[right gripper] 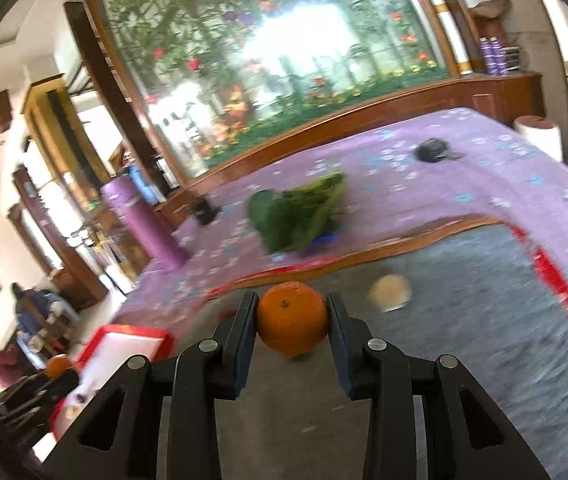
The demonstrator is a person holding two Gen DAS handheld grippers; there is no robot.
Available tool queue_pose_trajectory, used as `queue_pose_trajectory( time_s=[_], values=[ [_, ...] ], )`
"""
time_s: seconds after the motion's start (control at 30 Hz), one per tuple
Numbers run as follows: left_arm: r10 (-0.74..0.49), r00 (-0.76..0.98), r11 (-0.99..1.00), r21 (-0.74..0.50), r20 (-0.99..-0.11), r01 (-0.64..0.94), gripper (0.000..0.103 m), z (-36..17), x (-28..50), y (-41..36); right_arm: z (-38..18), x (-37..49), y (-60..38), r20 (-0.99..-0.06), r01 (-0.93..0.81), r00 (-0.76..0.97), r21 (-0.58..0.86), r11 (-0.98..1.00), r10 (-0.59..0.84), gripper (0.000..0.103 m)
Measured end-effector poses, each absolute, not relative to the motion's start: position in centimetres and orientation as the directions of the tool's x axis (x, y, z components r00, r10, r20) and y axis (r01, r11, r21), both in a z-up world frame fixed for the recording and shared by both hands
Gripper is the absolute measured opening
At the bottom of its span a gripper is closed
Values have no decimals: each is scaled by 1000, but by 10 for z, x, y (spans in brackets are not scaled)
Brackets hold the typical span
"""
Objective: Organize fruits
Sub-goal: 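Carry both oranges into the white tray and open both tools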
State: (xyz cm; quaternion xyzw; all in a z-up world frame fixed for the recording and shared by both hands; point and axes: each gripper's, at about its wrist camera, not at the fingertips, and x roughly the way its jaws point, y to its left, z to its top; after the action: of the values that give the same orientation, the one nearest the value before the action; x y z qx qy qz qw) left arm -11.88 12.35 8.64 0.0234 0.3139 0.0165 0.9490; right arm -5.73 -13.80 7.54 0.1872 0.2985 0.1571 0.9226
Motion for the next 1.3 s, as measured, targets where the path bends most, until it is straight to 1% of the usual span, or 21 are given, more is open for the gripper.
queue_pose_trajectory(
  time_s=[0.27,0.4,0.53,0.93,1.13,1.3],
  values=[
    [91,812,996,63,-576,-68,33,87,-123,141,90,-79,-65,-479,-343,701,423,839,529,35],
    [104,815,995,58,-571,-86,33,86,-125,150,93,-91,-33,-481,-411,666,401,819,570,35],
    [113,815,993,49,-568,-104,33,85,-126,158,95,-102,-9,-487,-458,645,371,808,589,35],
    [144,799,988,37,-584,-152,33,74,-129,185,86,-111,39,-526,-527,571,354,772,631,35],
    [164,786,984,39,-596,-176,33,67,-130,196,75,-111,59,-560,-557,539,323,765,629,35],
    [185,760,979,51,-623,-197,33,54,-130,206,59,-113,72,-595,-568,503,318,759,627,35]
  ],
)
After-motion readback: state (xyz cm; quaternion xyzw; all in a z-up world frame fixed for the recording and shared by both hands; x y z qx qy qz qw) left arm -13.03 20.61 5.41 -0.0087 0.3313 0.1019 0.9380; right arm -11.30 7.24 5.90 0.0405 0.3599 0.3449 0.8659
